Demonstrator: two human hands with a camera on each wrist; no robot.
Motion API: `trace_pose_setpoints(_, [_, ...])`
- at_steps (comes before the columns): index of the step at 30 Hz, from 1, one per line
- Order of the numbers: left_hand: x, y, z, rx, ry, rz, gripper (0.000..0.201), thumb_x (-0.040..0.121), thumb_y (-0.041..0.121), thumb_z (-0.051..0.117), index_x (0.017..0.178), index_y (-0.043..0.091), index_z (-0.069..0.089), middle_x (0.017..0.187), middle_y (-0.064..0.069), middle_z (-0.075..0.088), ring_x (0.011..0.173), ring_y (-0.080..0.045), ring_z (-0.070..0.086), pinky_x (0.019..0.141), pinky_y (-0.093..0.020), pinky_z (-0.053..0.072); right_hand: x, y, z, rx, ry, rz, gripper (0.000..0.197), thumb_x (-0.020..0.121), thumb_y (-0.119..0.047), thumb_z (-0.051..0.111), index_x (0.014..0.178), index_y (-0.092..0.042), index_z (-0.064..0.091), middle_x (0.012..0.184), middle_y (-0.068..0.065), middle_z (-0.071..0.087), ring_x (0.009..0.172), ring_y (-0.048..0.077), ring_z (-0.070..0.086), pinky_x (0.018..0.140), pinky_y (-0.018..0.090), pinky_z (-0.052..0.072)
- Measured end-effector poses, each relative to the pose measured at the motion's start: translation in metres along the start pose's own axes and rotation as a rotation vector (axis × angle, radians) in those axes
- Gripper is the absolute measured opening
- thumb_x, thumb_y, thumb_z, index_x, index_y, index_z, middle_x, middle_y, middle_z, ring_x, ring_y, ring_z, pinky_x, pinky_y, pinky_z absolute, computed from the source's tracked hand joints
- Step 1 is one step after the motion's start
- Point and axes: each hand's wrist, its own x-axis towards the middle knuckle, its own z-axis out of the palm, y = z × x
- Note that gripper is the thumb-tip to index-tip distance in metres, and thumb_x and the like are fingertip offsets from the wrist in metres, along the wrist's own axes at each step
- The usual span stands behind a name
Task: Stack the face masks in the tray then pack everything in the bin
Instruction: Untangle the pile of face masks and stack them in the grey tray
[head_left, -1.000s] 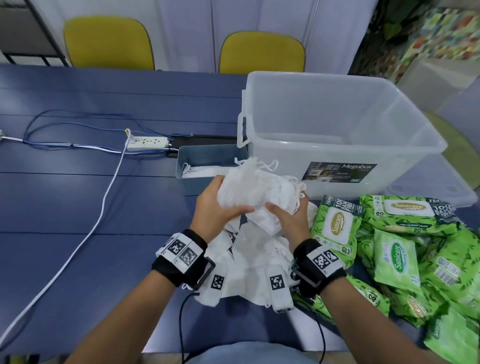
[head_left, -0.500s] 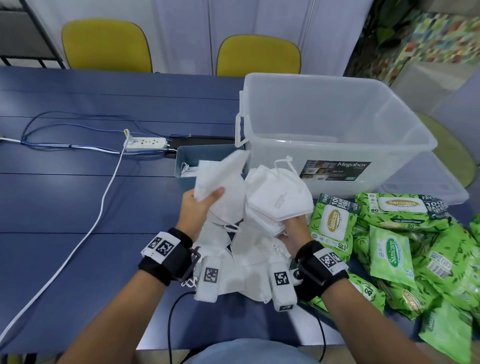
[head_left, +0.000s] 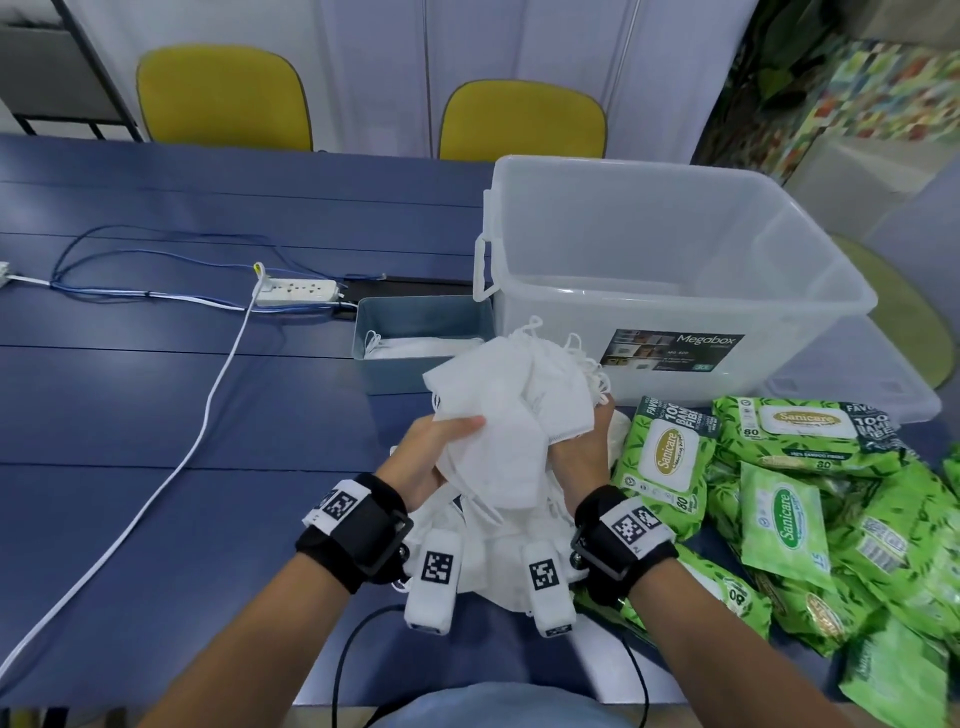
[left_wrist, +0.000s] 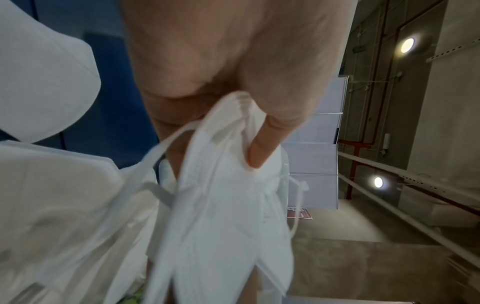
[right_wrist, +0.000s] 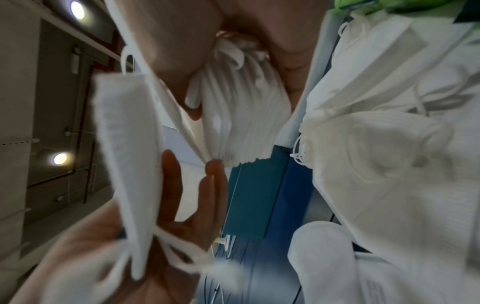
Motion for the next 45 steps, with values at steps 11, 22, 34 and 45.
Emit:
trace_pose_setpoints(11, [0.005, 0.003, -0.001, 0.086, 0.080, -0.024, 0.029, 0.087, 0.006, 0.062, 0.115, -0.003, 0.062, 0.113, -0.016, 0.068, 0.108, -0.033, 0.064, 0.098, -0.045, 0.047, 0.003, 0.020, -0.014, 0.017, -0.057, -0.095, 0.100, 0.051, -0.032, 0.076, 0.137, -0.026, 0.027, 0.130, -0.012, 0.049, 0.116, -0.003, 0.050, 0.094, 0.013, 0.045])
trace_pose_setpoints(22, [0.004, 0.037, -0.031, 0.530, 0.029, 0.170, 0.026, 0.071, 0.018, 0.072, 0.093, 0.006, 0.070, 0.091, -0.007, 0.074, 0.081, -0.020, 0.071, 0.075, -0.027, 0.056, 0.017, 0.012, -0.033, 0.170, -0.313, 0.158, 0.092, 0.046, -0.031, 0.082, 0.132, -0.020, 0.049, 0.114, -0.003, 0.069, 0.101, 0.013, 0.067, 0.068, 0.027, 0.056])
trace_pose_setpoints(34, [0.009, 0.019, -0.018, 0.585, 0.048, 0.178, 0.014, 0.086, 0.002, 0.063, 0.086, 0.013, 0.069, 0.091, -0.007, 0.072, 0.083, -0.020, 0.067, 0.084, -0.035, 0.052, 0.013, 0.007, -0.021, 0.059, -0.338, 0.414, 0.056, 0.087, -0.064, 0.041, 0.138, -0.039, 0.040, 0.134, -0.007, 0.055, 0.120, 0.020, 0.053, 0.095, 0.052, 0.048])
trace_pose_setpoints(45, [0.011, 0.021, -0.018, 0.567, 0.067, 0.178, 0.011, 0.088, 0.005, 0.061, 0.089, 0.013, 0.068, 0.093, -0.005, 0.071, 0.085, -0.018, 0.066, 0.085, -0.033, 0.051, 0.013, 0.009, -0.023, 0.127, -0.416, 0.317, 0.081, 0.059, -0.019, 0.075, 0.132, -0.033, 0.042, 0.125, -0.002, 0.062, 0.107, 0.019, 0.062, 0.085, 0.049, 0.055])
